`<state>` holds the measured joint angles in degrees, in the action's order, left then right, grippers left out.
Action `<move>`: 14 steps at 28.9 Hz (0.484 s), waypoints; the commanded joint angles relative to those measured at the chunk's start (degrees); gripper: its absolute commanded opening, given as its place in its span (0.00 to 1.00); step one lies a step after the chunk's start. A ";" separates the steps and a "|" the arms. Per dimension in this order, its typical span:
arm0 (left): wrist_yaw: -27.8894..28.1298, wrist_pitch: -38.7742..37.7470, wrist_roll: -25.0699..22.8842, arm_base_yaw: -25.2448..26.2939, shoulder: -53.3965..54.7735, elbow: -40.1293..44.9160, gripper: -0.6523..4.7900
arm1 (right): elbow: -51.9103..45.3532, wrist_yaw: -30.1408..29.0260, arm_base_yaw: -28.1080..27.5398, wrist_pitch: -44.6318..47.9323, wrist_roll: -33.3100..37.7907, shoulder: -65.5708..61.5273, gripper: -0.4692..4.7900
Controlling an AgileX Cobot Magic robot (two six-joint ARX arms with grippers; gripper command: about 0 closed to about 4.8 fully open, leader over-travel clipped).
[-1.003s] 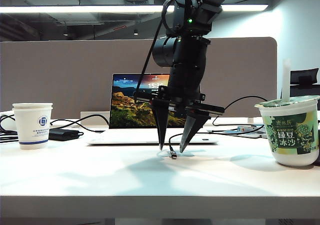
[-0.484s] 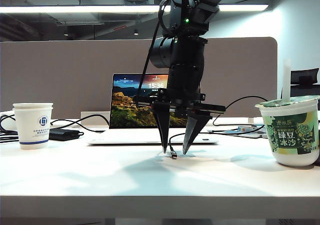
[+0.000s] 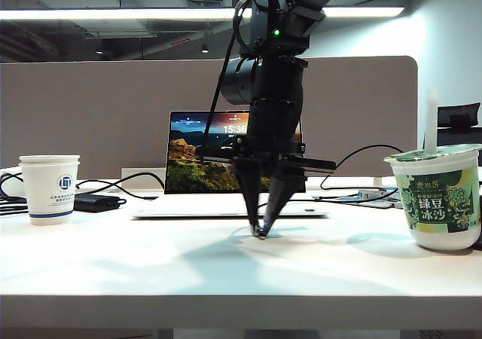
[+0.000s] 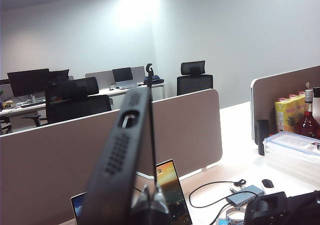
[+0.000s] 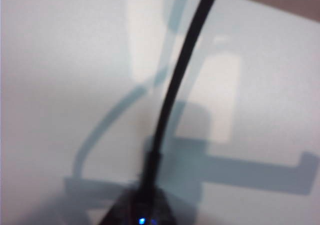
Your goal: Pick up the black phone, pick up the charger plug, insert the charger plug into the phone's charging port, and finally place the connected phone back on the desk.
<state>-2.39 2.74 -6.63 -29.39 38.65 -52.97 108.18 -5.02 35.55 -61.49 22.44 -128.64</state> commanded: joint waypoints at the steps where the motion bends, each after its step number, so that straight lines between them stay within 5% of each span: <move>1: -0.26 2.67 0.00 0.09 -0.33 -0.48 0.11 | -0.26 0.04 0.07 -0.92 0.09 -0.55 0.08; 14: -0.24 2.45 -0.04 0.09 -0.33 -0.48 0.11 | -0.13 0.00 -0.46 -1.97 -3.28 2.01 0.08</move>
<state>-2.39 2.74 -6.66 -29.39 38.65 -52.97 108.05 -5.17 35.22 -62.78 20.53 -127.94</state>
